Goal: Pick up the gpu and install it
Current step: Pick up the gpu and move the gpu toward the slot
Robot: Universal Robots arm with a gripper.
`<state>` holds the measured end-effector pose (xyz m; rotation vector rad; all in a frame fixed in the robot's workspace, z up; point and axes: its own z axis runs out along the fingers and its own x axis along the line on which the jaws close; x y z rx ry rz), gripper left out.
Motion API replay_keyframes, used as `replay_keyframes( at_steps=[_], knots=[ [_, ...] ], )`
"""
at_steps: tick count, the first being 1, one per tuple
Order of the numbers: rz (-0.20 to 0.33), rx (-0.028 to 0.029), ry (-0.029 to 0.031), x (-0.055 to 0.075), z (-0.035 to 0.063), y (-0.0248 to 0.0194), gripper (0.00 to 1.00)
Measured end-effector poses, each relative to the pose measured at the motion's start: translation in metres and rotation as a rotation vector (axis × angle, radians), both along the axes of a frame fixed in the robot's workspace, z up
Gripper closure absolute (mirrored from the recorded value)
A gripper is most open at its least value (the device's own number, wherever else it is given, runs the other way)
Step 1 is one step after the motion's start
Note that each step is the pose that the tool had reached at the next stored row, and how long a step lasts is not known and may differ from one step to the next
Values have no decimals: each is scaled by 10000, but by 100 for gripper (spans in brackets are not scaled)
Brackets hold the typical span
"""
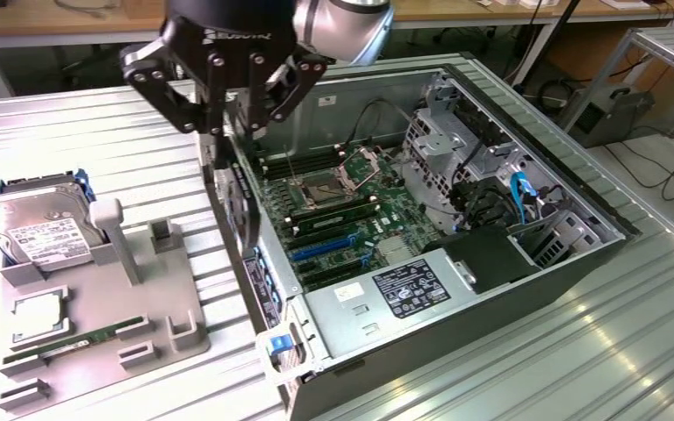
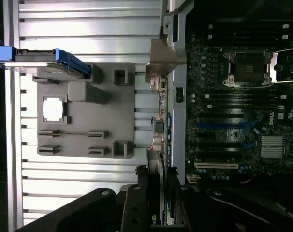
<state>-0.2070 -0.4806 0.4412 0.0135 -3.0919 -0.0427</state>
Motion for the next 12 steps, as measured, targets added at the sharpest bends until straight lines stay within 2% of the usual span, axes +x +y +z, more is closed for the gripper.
replay_keyframes(
  at_steps=[12],
  knots=[
    [-1, 6, 9, 583, -31, 0, 74]
  ],
)
